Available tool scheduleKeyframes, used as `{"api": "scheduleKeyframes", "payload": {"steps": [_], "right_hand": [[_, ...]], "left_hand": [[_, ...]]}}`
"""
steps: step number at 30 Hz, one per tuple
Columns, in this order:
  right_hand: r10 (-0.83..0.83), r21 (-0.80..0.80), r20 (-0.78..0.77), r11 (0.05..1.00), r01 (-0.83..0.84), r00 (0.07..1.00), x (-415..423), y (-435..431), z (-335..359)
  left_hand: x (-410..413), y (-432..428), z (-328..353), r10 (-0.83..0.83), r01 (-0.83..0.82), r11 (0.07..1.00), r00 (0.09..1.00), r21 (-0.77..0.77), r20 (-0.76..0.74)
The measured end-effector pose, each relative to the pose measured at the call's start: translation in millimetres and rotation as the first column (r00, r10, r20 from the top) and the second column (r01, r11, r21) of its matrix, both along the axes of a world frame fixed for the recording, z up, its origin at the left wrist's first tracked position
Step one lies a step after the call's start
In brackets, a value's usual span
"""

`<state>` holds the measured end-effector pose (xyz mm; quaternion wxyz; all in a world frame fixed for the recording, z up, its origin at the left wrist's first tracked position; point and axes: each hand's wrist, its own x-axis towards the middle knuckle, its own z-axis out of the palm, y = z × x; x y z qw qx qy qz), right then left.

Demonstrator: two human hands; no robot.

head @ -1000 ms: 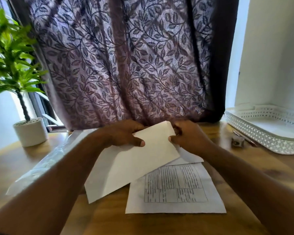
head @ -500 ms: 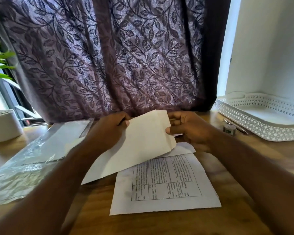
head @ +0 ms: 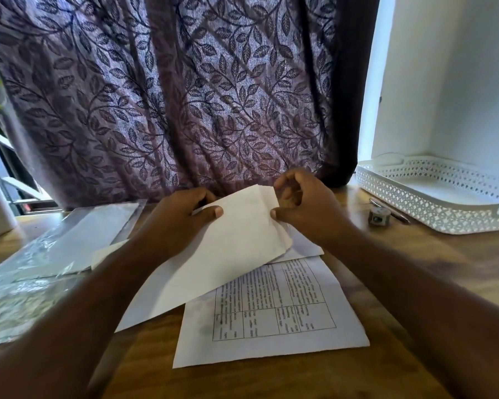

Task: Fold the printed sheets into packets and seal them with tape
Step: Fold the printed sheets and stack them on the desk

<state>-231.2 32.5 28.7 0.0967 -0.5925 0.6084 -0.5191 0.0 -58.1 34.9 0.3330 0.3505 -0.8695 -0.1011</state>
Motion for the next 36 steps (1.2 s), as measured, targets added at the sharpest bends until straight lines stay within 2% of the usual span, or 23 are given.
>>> {"api": "scheduleKeyframes", "payload": {"steps": [2, 5, 7, 8, 10, 12, 16, 18, 20, 22, 25, 27, 30, 36], "right_hand": [[-0.092, -0.050, -0.124, 0.995, 0.087, 0.988, 1, 3, 0], [-0.150, -0.089, -0.180, 0.987, 0.135, 0.972, 4, 4, 2], [-0.128, -0.068, -0.174, 0.991, 0.118, 0.976, 6, 3, 2], [-0.084, -0.039, -0.121, 0.996, 0.080, 0.989, 7, 3, 2], [0.017, 0.033, 0.082, 0.999, -0.020, 0.996, 10, 2, 3], [0.095, 0.077, 0.269, 0.990, -0.120, 0.959, 12, 2, 3], [0.187, 0.078, 0.341, 0.971, -0.226, 0.921, 12, 4, 3], [0.251, 0.097, 0.439, 0.942, -0.323, 0.863, 11, 5, 4], [0.332, 0.155, 0.531, 0.867, -0.475, 0.780, 11, 6, 5], [0.368, 0.209, 0.561, 0.803, -0.557, 0.742, 12, 6, 2], [0.345, 0.222, 0.602, 0.794, -0.566, 0.720, 14, 4, -3], [0.335, 0.185, 0.644, 0.804, -0.565, 0.688, 16, 4, -3], [0.352, 0.073, 0.731, 0.812, -0.580, 0.584, 14, 4, 1], [0.381, 0.031, 0.682, 0.837, -0.546, 0.624, 11, 2, 4]], "left_hand": [[-2, 2, 0, -0.009, 0.009, 1.000, 1.000, -0.001, -0.016], [-2, 6, 0, -0.009, 0.008, 0.999, 1.000, -0.035, -0.027], [-2, 6, 2, 0.001, -0.002, 0.999, 1.000, -0.054, -0.023], [-1, 6, 2, 0.016, -0.017, 0.998, 1.000, -0.065, -0.005], [-1, 6, 3, 0.052, -0.048, 0.994, 0.998, -0.099, 0.037], [-1, 8, 3, 0.087, -0.078, 0.988, 0.994, -0.134, 0.065], [-2, 12, 7, 0.149, -0.123, 0.968, 0.983, -0.220, 0.106], [-3, 14, 9, 0.175, -0.137, 0.955, 0.976, -0.264, 0.128], [-2, 15, 11, 0.182, -0.136, 0.944, 0.975, -0.302, 0.131], [-2, 15, 12, 0.164, -0.125, 0.946, 0.980, -0.299, 0.110], [0, 12, 11, 0.140, -0.106, 0.950, 0.986, -0.295, 0.094], [0, 11, 10, 0.109, -0.071, 0.943, 0.989, -0.326, 0.097], [-2, 12, 8, 0.054, 0.007, 0.927, 0.987, -0.375, 0.151], [-4, 21, 2, 0.219, 0.010, 0.842, 0.907, -0.539, 0.360]]}}
